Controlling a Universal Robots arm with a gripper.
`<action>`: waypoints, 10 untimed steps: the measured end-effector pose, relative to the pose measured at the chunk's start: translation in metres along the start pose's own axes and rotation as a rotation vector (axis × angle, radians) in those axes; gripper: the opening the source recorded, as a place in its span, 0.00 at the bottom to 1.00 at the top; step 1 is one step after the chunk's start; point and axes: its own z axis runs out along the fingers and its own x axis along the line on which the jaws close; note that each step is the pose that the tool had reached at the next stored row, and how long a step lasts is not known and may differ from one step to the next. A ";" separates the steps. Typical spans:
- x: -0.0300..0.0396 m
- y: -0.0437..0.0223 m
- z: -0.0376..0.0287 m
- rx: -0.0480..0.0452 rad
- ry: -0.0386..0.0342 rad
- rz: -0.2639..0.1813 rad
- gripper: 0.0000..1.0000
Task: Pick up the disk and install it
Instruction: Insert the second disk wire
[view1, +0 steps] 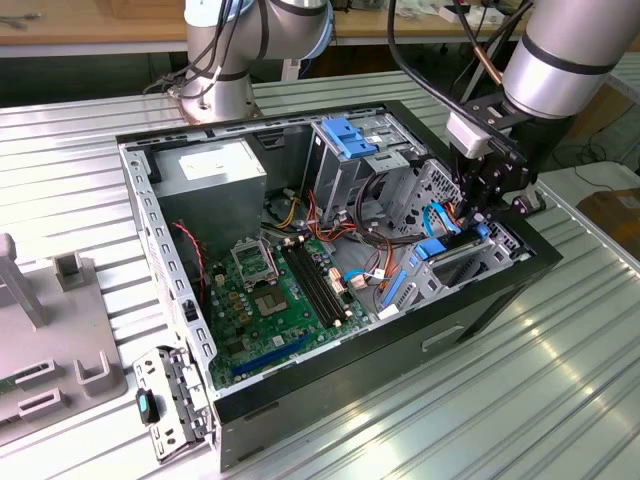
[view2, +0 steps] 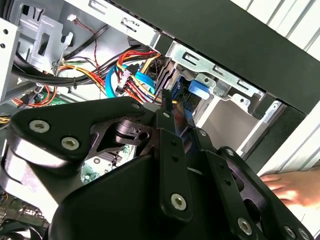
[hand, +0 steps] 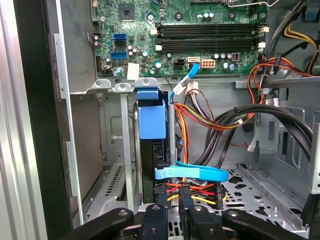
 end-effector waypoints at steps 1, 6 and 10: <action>0.0000 0.0000 0.0000 0.0000 0.0000 0.000 0.24; 0.0000 0.0001 0.0008 0.0000 0.0000 0.000 0.24; 0.0000 0.0002 0.0013 0.0000 0.0001 0.000 0.24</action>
